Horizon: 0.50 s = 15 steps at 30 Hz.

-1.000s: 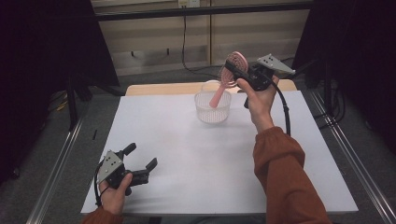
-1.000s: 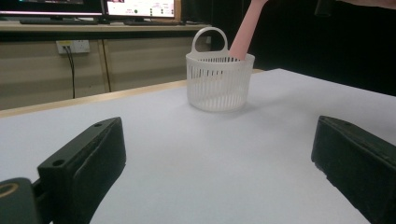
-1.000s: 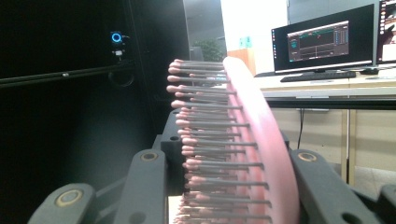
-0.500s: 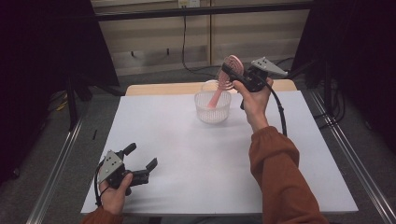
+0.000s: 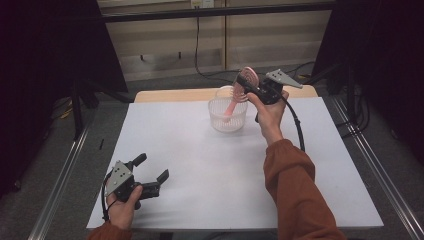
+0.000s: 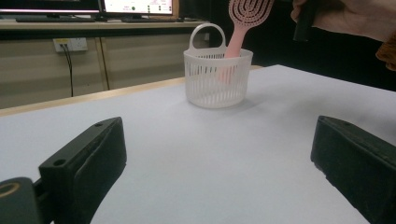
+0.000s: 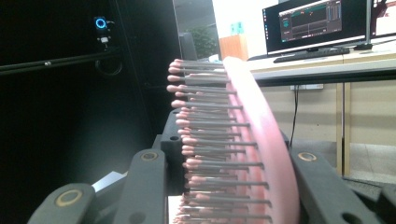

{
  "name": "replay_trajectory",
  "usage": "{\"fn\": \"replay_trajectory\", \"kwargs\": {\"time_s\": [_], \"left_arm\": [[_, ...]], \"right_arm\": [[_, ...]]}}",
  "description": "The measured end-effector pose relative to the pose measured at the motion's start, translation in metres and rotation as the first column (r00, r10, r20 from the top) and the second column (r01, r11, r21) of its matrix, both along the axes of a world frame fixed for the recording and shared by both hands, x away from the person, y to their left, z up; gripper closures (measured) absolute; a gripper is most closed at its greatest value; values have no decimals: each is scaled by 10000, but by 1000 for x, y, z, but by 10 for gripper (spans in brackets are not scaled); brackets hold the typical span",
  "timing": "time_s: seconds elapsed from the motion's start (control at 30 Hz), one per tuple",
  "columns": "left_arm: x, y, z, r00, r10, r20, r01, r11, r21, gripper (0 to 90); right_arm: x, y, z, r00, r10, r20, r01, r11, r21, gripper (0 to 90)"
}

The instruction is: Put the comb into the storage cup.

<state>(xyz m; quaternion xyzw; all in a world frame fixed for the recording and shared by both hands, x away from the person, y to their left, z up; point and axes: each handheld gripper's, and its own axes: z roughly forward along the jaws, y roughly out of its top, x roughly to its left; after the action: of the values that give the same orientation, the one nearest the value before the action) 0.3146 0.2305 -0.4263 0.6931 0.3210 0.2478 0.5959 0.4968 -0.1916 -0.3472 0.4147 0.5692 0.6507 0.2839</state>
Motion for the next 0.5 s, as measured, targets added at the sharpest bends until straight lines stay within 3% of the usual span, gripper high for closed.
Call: {"fn": "replay_trajectory", "kwargs": {"time_s": [0.5], "left_arm": [[0, 0, 0, 10000, -30, -68, 31, 10000, 62, 35]], "right_arm": [[10, 4, -25, 9995, -45, -328, 49, 9999, 144, 631]]}}
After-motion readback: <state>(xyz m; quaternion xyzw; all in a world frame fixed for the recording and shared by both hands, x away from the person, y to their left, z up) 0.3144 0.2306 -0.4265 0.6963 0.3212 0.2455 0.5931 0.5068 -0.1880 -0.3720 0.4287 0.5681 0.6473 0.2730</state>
